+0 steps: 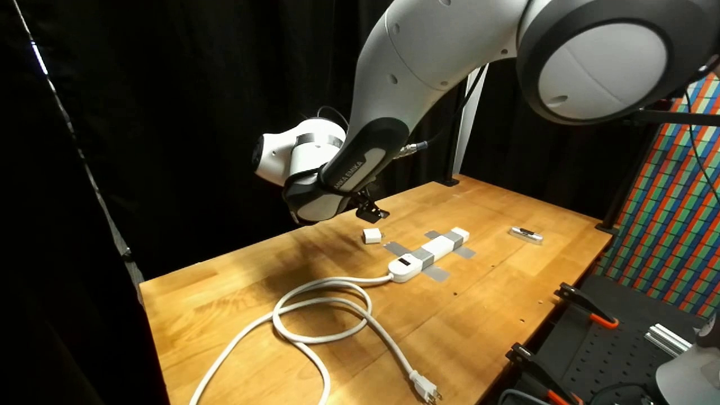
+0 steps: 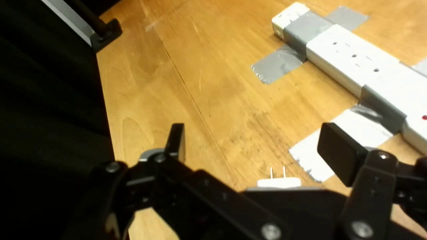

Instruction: Put the charging block on the extension cord

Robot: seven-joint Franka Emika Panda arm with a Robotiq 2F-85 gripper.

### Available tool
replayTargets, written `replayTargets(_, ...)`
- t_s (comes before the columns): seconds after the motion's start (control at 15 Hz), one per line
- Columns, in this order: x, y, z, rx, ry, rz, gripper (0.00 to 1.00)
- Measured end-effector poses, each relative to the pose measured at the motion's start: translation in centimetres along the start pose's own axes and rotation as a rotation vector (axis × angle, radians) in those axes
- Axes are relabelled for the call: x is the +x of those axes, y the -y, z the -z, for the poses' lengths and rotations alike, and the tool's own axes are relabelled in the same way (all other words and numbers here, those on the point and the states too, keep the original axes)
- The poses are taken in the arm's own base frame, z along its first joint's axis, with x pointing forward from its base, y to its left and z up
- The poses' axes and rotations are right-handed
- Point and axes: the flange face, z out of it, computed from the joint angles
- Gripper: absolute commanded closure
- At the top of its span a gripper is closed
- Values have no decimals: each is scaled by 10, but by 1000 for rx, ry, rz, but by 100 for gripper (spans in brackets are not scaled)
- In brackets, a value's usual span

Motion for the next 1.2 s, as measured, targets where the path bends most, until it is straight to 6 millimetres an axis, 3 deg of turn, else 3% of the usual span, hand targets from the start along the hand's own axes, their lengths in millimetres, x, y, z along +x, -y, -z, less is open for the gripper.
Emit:
replayTargets(0.47,28,-9,-23,154,-53,-64,0)
replayTargets(0.8,47,0,-37,222,-54,-73,0)
replayTargets(1.2,66,9,-38,223,-64,-74,0)
